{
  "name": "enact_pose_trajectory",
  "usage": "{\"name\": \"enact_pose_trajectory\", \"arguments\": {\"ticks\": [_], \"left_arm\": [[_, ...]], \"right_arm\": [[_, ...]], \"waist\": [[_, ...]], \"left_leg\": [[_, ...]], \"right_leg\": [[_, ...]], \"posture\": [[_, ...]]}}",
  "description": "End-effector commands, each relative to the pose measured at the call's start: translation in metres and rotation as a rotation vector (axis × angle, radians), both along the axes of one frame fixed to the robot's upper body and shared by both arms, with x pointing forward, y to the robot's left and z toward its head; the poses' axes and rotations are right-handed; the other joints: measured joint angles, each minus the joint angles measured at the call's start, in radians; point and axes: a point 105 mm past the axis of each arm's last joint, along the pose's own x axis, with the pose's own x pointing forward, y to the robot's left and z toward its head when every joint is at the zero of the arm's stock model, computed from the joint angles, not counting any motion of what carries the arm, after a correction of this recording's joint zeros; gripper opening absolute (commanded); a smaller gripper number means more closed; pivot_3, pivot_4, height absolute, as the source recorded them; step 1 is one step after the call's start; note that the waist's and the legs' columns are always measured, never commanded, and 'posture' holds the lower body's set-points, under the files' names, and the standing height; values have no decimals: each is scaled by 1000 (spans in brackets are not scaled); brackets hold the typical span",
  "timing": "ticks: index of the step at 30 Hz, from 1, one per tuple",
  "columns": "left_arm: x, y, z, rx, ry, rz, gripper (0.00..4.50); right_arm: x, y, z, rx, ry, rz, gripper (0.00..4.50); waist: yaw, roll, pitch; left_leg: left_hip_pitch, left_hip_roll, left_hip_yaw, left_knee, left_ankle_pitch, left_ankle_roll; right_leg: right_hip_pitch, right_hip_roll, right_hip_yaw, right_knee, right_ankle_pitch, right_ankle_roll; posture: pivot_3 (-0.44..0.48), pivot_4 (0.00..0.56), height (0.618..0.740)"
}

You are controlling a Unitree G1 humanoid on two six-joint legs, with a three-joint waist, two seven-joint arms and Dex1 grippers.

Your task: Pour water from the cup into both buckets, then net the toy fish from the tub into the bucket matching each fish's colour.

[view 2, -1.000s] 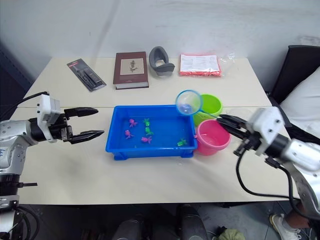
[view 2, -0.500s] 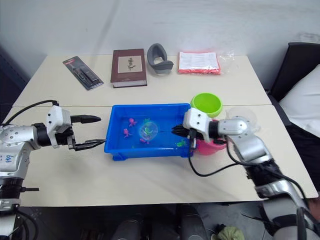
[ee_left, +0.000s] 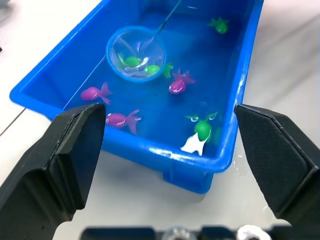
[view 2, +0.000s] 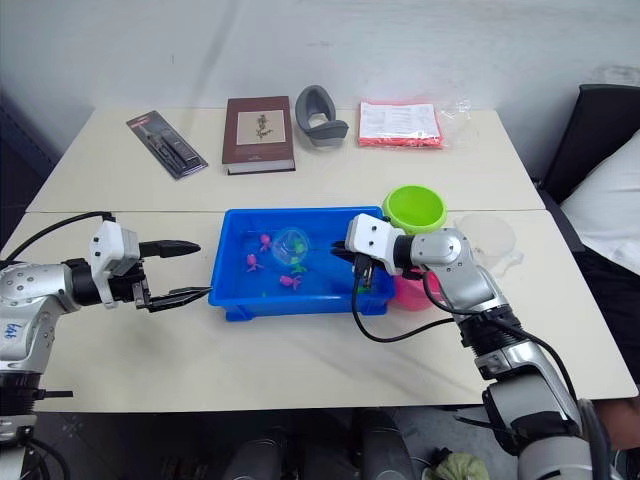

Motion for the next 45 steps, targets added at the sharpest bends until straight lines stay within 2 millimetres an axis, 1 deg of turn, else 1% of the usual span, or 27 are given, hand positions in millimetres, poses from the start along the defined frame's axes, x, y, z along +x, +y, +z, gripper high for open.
{"name": "enact_pose_trajectory", "arguments": {"ticks": [1,6,10,16,20,24,30,33,37,40,45], "left_arm": [[-1,3,13,-2,-40,8,4428],[-1,3,14,-5,-39,13,4428],[-1,2,13,-7,-37,16,4428],[-2,1,12,-16,-35,21,4428],[-2,1,11,-18,-33,24,4428],[-3,1,11,-21,-31,29,4428],[-3,1,11,-26,-33,31,4428],[-3,1,11,-27,-34,32,4428],[-4,1,11,-28,-35,32,4428],[-4,1,10,-29,-35,33,4428],[-4,7,8,-17,-33,46,4428]], "right_arm": [[3,2,9,-34,-87,22,0],[-2,2,0,-123,-117,78,0],[-7,5,-2,-159,-132,121,0],[-19,11,-7,-157,-67,169,0],[-24,12,-7,-148,-28,179,0],[-24,9,5,-14,104,118,0],[-25,6,18,131,238,74,0],[-28,3,24,173,282,69,0],[-29,-9,33,238,317,35,0],[-27,-20,36,206,274,-4,0],[-28,-19,36,151,226,1,0]], "waist": [[-1,0,0],[-2,0,0],[-1,0,0],[-1,0,0],[0,0,0],[0,0,0],[1,0,0],[1,0,0],[2,0,0],[2,0,0],[1,0,0]], "left_leg": [[0,0,0,0,0,0],[0,0,0,0,0,0],[0,0,0,0,0,0],[0,0,0,0,0,0],[0,0,0,0,0,0],[0,0,-1,0,0,0],[0,0,-1,0,0,0],[0,0,-1,0,0,0],[0,0,-1,0,0,0],[0,0,-1,0,0,0],[0,0,-1,0,0,0]], "right_leg": [[0,0,0,0,0,0],[0,0,0,0,0,0],[0,0,0,0,0,0],[0,0,0,0,0,0],[0,0,0,0,0,0],[0,0,0,0,0,0],[0,0,0,0,0,0],[0,0,0,0,0,0],[0,0,0,0,0,0],[0,0,0,0,0,0],[0,0,0,0,0,0]], "posture": [[0,150,740],[0,150,740],[0,150,740],[0,150,740],[0,150,740],[0,150,740],[0,150,740],[0,150,740],[0,150,740],[0,150,740],[0,150,740]]}}
